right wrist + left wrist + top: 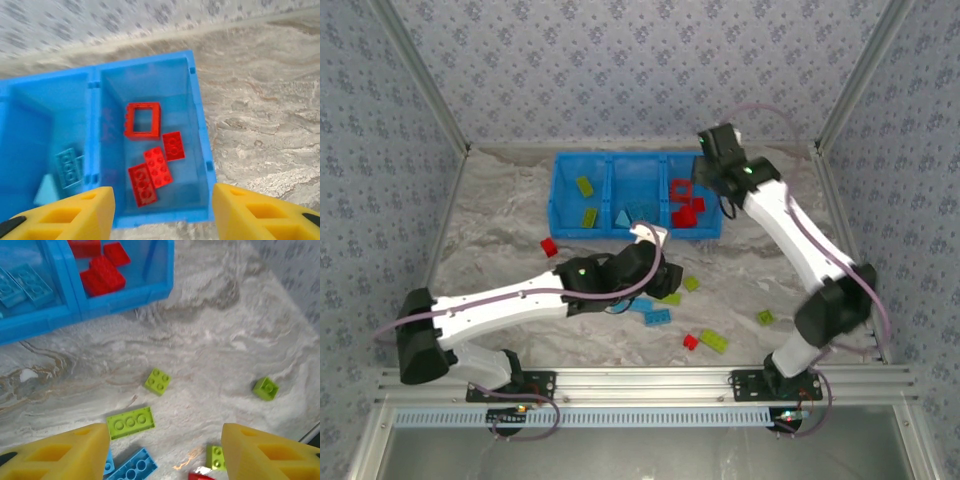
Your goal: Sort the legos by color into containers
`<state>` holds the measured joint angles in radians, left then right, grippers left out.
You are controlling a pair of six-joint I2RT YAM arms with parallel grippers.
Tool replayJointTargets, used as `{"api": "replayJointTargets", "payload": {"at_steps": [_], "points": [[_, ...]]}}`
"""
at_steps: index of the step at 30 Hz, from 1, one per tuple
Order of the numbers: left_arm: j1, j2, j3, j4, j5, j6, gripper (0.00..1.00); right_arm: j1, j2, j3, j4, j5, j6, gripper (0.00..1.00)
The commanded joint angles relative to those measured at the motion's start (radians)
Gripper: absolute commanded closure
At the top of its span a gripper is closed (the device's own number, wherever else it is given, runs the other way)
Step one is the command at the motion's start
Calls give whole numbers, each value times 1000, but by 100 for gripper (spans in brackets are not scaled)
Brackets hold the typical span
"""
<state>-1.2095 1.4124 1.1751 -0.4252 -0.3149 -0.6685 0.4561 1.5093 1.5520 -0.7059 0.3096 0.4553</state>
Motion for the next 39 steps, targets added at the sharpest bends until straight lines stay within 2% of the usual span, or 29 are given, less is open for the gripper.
{"api": "replayJointTargets", "payload": {"at_steps": [1, 6, 9, 13, 17, 20, 25, 35, 39], "points": [[26, 107, 67, -56, 117, 86, 38, 15, -237, -168, -17, -68, -25, 43], [57, 285, 200, -119, 226, 208, 36, 25, -623, -395, -152, -305, -47, 40], [66, 397, 291, -172, 235, 293, 34, 33, -788, -489, -217, -481, -50, 39], [97, 523, 392, -226, 256, 371, 32, 39, -957, -551, -267, -614, -12, 35], [119, 624, 474, -247, 305, 424, 30, 38, -1003, -564, -286, -709, 16, 33], [119, 681, 529, -304, 280, 444, 30, 39, -1011, -543, -306, -719, 17, 32], [127, 746, 563, -304, 275, 445, 30, 38, -1035, -528, -286, -820, -19, 30], [131, 824, 593, -267, 273, 427, 31, 39, -1054, -486, -291, -816, -14, 29], [136, 855, 623, -270, 284, 428, 37, 39, -1055, -509, -265, -824, 3, 30]]}}
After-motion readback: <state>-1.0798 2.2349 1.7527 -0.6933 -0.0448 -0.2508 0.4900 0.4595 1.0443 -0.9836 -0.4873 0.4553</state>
